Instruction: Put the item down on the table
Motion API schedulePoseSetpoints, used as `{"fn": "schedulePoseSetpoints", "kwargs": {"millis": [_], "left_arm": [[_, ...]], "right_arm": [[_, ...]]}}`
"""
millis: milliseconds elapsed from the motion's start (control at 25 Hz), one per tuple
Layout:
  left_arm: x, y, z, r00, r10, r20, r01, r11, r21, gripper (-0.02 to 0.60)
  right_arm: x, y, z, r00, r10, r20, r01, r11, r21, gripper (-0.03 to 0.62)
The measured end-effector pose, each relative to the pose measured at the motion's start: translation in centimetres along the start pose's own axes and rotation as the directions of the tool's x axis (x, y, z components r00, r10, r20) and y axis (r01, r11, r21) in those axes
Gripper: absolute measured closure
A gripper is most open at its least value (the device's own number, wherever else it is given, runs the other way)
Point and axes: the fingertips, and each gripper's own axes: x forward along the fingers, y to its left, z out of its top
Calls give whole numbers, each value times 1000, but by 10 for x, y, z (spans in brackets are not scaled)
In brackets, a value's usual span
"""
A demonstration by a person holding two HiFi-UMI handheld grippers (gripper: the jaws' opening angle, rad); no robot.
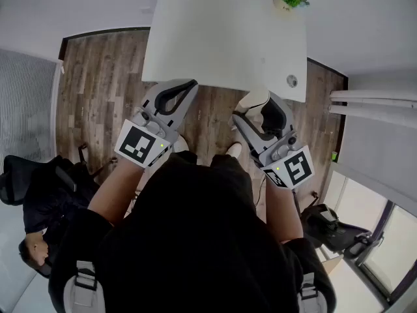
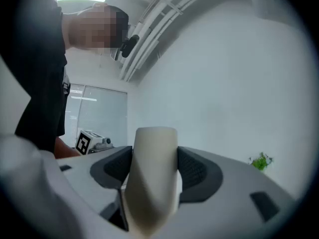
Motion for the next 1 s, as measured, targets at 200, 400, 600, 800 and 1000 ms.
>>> {"fn": "schedulePoseSetpoints", "kwargs": {"millis": [200, 400, 600, 800, 1000], "left_arm": [[-10, -42, 14, 999, -23, 30, 23, 1000, -14, 588], [-18, -111, 31, 997, -23, 72, 23, 1000, -1, 588], [-23, -174, 32, 999, -3, 36, 2, 1000, 14, 588], [-29, -222, 37, 999, 30, 45, -31, 999, 28, 588], [-29, -257, 37, 998, 44, 41, -46, 997, 55, 588]], "right_arm": [[-29, 21, 19, 999, -2, 38, 4, 999, -44, 307], [-92, 47, 35, 998, 23, 62, -18, 997, -71, 307], [-152, 59, 38, 995, 45, 91, -41, 998, -47, 306], [-194, 65, 37, 993, 71, 96, -66, 996, -55, 306], [-227, 65, 34, 992, 67, 110, -63, 997, -38, 306]]}}
